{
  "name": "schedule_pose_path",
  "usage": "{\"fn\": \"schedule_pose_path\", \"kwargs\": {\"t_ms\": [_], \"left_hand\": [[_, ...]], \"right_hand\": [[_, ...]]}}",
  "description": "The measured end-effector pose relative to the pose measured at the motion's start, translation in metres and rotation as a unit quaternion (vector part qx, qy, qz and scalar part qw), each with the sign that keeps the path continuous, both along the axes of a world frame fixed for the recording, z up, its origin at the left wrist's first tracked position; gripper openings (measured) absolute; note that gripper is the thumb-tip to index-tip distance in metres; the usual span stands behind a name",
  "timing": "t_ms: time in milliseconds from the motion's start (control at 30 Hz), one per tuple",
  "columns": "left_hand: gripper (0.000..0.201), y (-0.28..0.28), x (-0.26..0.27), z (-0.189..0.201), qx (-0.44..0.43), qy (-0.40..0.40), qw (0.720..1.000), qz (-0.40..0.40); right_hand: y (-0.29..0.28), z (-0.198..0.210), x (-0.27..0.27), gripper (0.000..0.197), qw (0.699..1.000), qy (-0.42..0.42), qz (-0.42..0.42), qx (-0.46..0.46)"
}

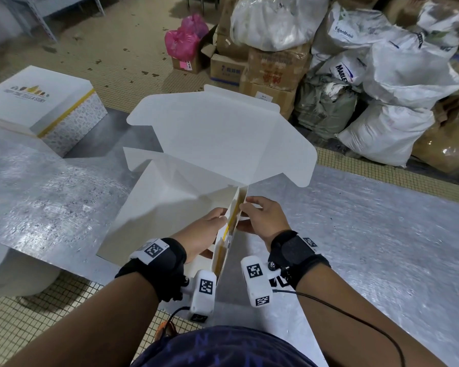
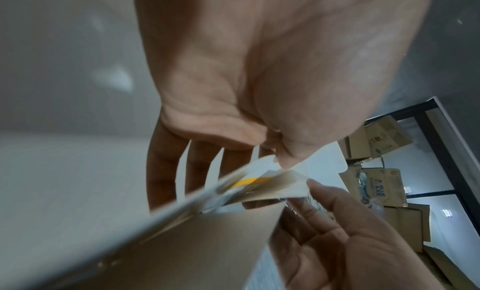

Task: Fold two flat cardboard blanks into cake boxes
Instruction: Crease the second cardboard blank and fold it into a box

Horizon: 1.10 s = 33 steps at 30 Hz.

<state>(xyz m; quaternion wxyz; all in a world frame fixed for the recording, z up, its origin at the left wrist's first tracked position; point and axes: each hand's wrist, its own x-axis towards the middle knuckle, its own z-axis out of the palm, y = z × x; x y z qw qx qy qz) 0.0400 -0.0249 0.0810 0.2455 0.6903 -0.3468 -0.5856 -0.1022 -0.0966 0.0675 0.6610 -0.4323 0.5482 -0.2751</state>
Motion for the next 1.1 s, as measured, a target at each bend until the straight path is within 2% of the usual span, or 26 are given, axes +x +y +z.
{"fn": "schedule_pose_path", "kwargs": {"t_ms": [300,667,867,1100], "left_hand": [[0.04,0.0,-0.002,0.0,0.017,-0.022,0.999,-0.044],[0.036,0.0,-0.002,-0.003,0.028,0.025,0.999,-0.004],[0.039,0.002,-0.004,-0.006,0.027,0.072,0.997,0.007],[0.041,0.002,-0.006,-0.002,0.018,0.071,0.997,0.013]], "right_hand": [[-0.018,0.014,-0.003,0.04,1.0,0.022,0.005,0.0],[-0.017,0.017,0.0,0.041,0.999,0.046,0.024,0.013],[-0.006,0.007,-0.006,0.038,0.999,0.026,0.026,0.011],[-0.004,0.008,-0.004,0.035,0.999,0.022,0.028,-0.003]]}}
